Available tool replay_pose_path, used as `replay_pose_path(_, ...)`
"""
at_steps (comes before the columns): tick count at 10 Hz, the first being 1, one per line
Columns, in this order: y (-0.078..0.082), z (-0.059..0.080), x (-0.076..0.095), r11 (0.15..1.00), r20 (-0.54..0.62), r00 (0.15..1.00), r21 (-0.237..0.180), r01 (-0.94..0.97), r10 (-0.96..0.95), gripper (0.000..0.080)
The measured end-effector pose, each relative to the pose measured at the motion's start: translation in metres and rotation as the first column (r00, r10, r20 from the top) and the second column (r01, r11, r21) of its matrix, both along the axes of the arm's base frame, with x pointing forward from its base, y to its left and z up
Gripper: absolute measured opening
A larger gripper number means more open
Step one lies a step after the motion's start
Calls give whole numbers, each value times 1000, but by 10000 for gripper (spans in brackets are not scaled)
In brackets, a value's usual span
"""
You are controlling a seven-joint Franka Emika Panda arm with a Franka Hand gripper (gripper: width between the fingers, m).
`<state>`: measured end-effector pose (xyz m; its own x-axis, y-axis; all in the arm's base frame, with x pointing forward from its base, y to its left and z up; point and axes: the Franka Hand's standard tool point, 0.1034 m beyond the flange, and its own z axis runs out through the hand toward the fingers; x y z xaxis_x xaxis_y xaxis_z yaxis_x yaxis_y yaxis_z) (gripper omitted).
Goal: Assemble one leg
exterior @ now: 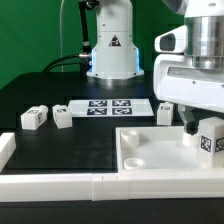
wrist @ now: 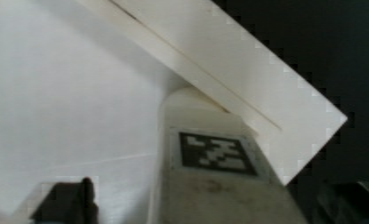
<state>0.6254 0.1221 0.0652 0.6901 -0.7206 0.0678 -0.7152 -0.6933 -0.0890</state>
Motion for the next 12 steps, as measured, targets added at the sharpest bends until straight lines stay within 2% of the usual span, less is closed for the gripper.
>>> replay_pose_path(1, 4, -1, 0, 977, 10, 978, -32, -209, 209, 643)
replay_pose_path(3, 3, -1, -1, 881, -15, 883, -61, -468, 468, 648)
replay_pose_path(5, 1, -1, -3, 711, -50, 716, -87, -697, 696, 649)
replay_pose_path(8, -3, -1, -3, 389, -114, 399, -104, -916, 910, 649)
replay_pose_path(9, -4, -1, -3, 347, -118, 358, -105, -932, 926, 649)
replay_pose_path(11, -4, -1, -3, 359, -117, 370, -105, -927, 922, 386)
replay_pose_path(12, -4, -1, -3, 359, -117, 370, -105, -927, 922, 292)
